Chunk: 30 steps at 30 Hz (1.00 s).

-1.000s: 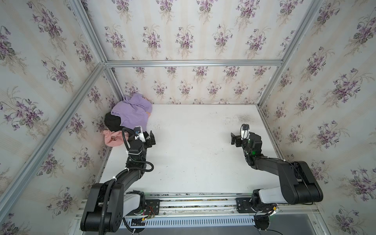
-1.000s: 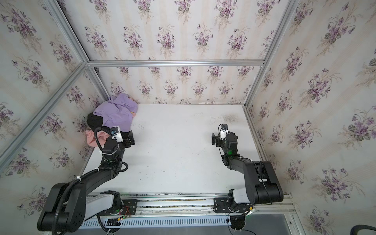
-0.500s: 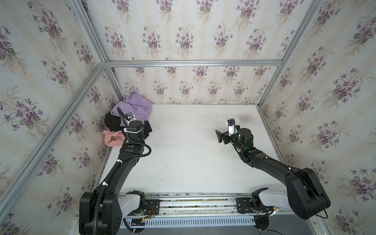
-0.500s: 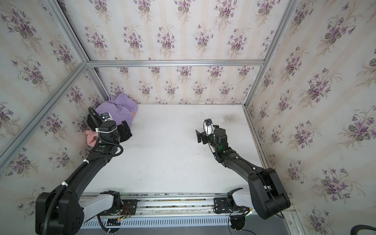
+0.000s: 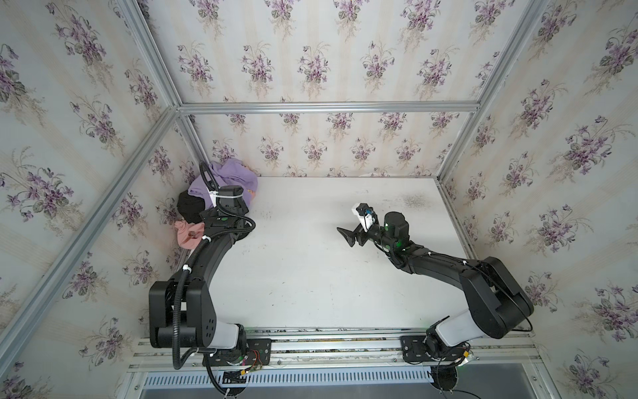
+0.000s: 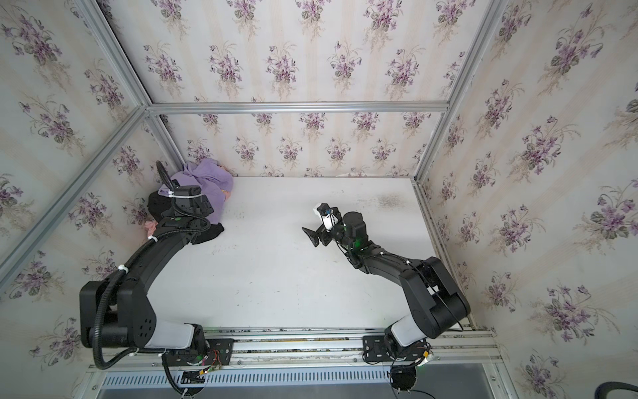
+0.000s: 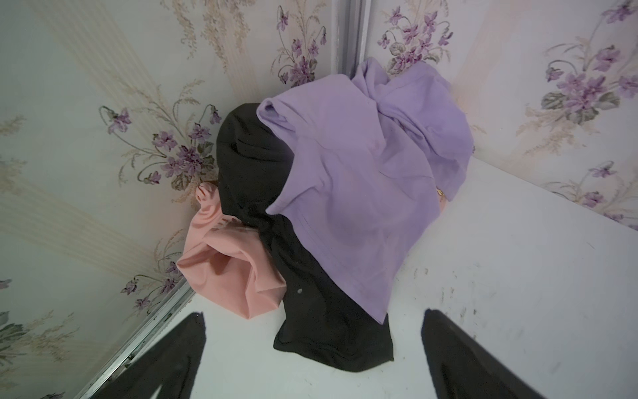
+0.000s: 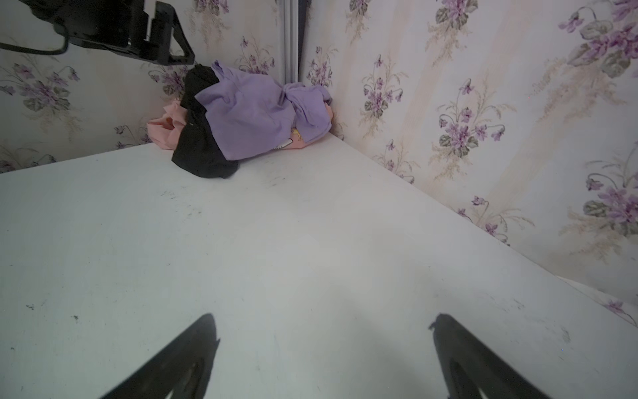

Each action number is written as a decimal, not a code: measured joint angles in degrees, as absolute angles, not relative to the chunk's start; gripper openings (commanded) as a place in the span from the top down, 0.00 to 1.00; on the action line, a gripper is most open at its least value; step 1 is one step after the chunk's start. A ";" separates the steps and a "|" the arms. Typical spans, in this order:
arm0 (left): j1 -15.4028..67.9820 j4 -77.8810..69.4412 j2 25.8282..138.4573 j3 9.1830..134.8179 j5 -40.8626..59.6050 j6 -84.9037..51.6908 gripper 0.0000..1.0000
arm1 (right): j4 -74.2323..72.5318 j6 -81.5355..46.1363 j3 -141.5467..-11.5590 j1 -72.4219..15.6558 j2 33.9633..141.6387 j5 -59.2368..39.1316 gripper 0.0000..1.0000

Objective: Pick out a specific cloth from the pile
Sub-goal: 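Reach the left gripper into the clothes pile while the right gripper moves inward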

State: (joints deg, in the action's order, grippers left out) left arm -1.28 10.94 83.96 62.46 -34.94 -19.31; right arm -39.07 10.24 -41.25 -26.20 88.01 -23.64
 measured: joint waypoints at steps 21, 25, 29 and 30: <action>-11.88 20.14 99.26 76.66 -43.07 -29.23 0.18 | -40.69 5.82 -48.88 -27.24 95.13 -28.99 0.00; -13.23 20.21 102.37 80.03 -42.57 -26.35 0.29 | -41.32 5.26 -49.08 -27.29 95.20 -29.69 0.00; -14.74 19.64 104.75 82.52 -41.98 -21.93 0.39 | -41.52 4.71 -49.06 -27.31 94.70 -29.74 0.00; -15.18 19.38 104.90 82.56 -41.30 -20.99 0.39 | -41.63 4.69 -49.04 -27.31 94.43 -29.74 0.00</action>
State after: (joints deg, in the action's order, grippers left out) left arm -15.18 19.38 104.90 82.56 -41.30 -20.99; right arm -41.63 4.69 -49.04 -27.31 94.43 -29.74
